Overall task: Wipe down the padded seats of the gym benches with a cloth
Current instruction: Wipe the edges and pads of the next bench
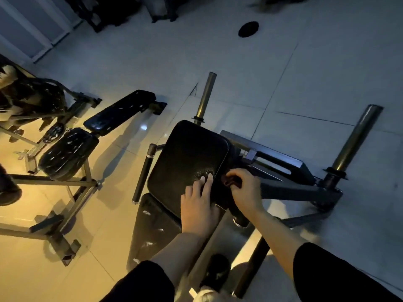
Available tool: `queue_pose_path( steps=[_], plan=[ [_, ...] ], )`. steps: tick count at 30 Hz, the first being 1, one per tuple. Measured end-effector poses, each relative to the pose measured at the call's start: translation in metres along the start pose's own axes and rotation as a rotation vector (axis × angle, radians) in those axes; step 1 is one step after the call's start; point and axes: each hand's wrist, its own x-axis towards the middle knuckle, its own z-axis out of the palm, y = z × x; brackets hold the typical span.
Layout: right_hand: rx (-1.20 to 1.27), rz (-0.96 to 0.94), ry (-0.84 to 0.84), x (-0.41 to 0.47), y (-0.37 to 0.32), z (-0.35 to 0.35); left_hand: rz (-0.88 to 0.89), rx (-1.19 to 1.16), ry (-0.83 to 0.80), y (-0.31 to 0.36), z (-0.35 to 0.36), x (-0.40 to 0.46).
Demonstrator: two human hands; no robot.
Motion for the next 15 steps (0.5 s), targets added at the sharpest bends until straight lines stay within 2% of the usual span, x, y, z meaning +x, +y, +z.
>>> queue_pose_path(
  steps=[4, 6, 9, 10, 12, 15],
  plan=[
    [0.056, 0.010, 0.237, 0.011, -0.010, 0.003, 0.109, 0.010, 0.051, -0.019, 0.010, 0.000],
    [0.043, -0.024, 0.170, 0.006, -0.011, 0.008, 0.114, -0.011, 0.038, -0.017, 0.007, -0.004],
    [0.048, -0.016, -0.027, -0.015, 0.000, 0.008, 0.051, -0.027, -0.007, -0.005, 0.002, -0.008],
    [0.053, -0.023, -0.037, -0.018, 0.004, 0.004, 0.016, -0.031, -0.005, -0.001, 0.003, -0.009],
    [0.069, -0.060, 0.047, -0.015, 0.005, -0.004, -0.031, -0.031, 0.003, 0.005, 0.005, -0.011],
    [0.082, -0.186, 0.125, -0.004, 0.002, -0.003, -0.017, 0.006, 0.075, 0.003, 0.011, -0.011]
  ],
)
